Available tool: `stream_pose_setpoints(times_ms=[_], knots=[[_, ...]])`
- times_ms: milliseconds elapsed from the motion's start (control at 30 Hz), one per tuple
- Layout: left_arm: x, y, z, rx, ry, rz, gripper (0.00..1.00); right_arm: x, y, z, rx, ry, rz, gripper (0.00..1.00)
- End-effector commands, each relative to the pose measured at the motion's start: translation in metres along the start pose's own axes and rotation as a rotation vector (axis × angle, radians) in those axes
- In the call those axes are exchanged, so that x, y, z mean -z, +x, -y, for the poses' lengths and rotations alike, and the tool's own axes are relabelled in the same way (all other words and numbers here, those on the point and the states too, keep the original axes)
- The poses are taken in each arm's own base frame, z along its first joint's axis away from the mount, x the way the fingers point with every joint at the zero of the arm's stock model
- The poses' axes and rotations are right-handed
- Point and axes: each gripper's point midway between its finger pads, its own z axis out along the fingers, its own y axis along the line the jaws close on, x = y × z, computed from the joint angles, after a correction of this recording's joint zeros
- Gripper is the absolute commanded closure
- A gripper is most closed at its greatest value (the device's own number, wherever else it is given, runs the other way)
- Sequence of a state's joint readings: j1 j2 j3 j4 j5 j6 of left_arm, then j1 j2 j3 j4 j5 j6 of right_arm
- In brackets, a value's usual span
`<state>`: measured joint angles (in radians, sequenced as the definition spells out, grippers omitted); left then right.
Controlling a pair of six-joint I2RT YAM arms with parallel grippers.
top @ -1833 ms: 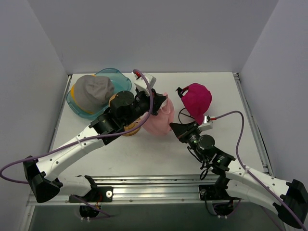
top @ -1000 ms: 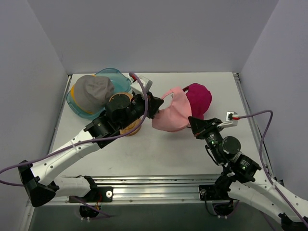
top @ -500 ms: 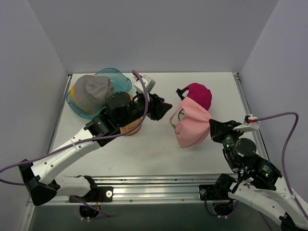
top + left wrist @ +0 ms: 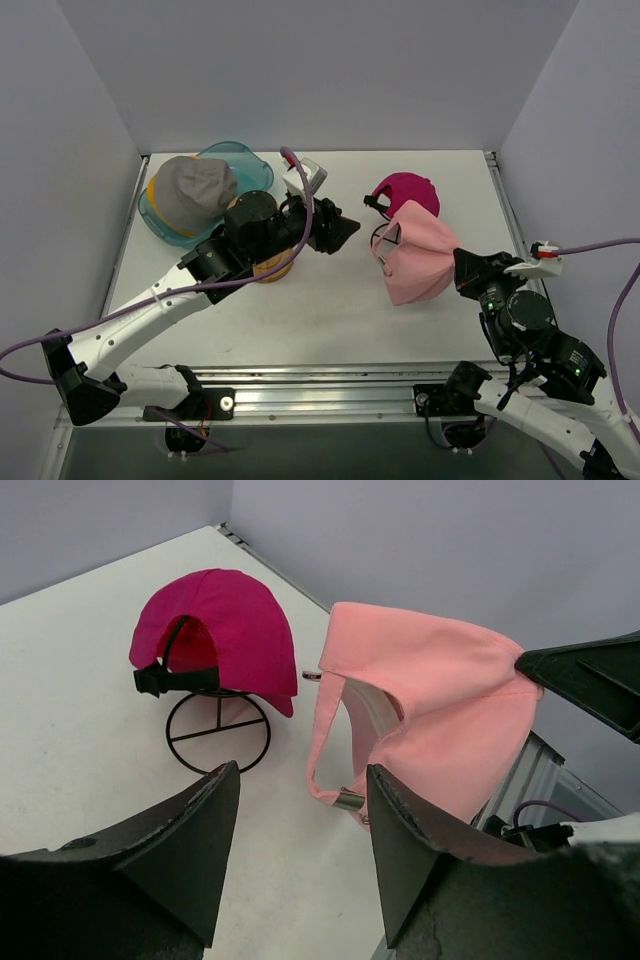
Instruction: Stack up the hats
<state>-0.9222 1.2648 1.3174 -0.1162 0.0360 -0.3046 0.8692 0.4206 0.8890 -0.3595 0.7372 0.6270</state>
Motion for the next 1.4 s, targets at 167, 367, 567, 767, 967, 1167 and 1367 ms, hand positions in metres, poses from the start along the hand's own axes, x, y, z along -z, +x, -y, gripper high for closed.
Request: stream_pose_setpoints(times_ms=[167,367,567,767,967,1167,1367], knots=[[0.006,-0.012,0.004,0.01,-0.008,-0.008,0.36,-0.003,-0.023,-0.028,-0.052,-0.069,0.041,1.0],[0.006,-0.008,-0.002,0.029,-0.05,-0.039,0.34,-0.005,-0.056,-0.017,0.01,0.056,0.122,1.0],[-0.008,-0.002,-0.012,0.073,-0.113,-0.063,0.31,-0.005,-0.083,-0.003,0.117,0.207,0.186,1.0],[-0.031,-0.002,-0.018,0.086,-0.152,-0.084,0.3,-0.018,-0.092,-0.004,0.238,0.321,0.235,1.0],[-0.06,0.009,-0.028,0.133,-0.194,-0.11,0.3,-0.025,-0.111,-0.02,0.243,0.351,0.266,1.0],[-0.085,0.014,-0.043,0.184,-0.216,-0.109,0.3,-0.027,-0.12,-0.026,0.265,0.371,0.28,1.0],[-0.103,0.028,-0.068,0.248,-0.252,-0.117,0.3,-0.045,-0.113,-0.025,0.327,0.394,0.262,1.0]])
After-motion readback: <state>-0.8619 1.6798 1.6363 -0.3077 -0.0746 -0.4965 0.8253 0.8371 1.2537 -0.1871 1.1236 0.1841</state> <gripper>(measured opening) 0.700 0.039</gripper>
